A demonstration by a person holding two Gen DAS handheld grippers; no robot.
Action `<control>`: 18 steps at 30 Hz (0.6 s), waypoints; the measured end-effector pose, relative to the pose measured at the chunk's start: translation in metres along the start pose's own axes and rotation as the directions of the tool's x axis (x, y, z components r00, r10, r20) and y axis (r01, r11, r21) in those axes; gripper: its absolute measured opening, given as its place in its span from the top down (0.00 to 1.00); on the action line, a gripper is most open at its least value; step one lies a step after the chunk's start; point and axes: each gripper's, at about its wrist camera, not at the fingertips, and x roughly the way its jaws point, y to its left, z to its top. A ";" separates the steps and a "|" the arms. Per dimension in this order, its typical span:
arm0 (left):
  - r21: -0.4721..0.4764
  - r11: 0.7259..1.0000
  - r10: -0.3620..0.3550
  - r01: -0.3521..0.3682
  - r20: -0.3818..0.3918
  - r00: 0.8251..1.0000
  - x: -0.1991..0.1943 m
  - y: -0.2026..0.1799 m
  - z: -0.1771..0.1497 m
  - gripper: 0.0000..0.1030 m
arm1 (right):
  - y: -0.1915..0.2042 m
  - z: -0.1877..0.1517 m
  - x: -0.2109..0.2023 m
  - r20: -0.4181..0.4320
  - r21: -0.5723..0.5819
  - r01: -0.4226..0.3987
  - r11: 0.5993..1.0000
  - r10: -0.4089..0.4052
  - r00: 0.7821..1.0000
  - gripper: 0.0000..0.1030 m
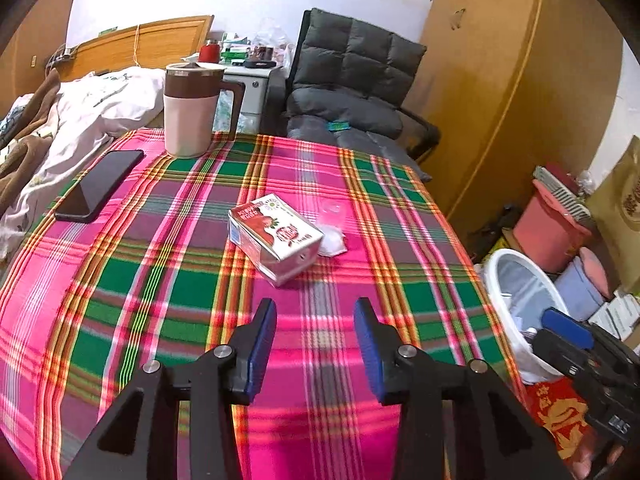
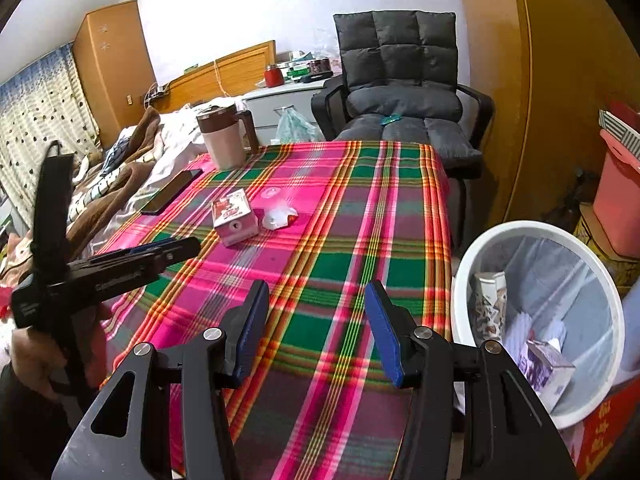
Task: Collect trash
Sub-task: 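Grasp the red strawberry milk carton with the left tool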
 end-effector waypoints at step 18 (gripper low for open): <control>-0.060 0.987 0.143 -0.147 -0.055 0.988 0.067 0.046 0.028 0.61 | -0.007 0.008 0.028 -0.049 -0.003 -0.002 1.000 0.002 0.999 0.50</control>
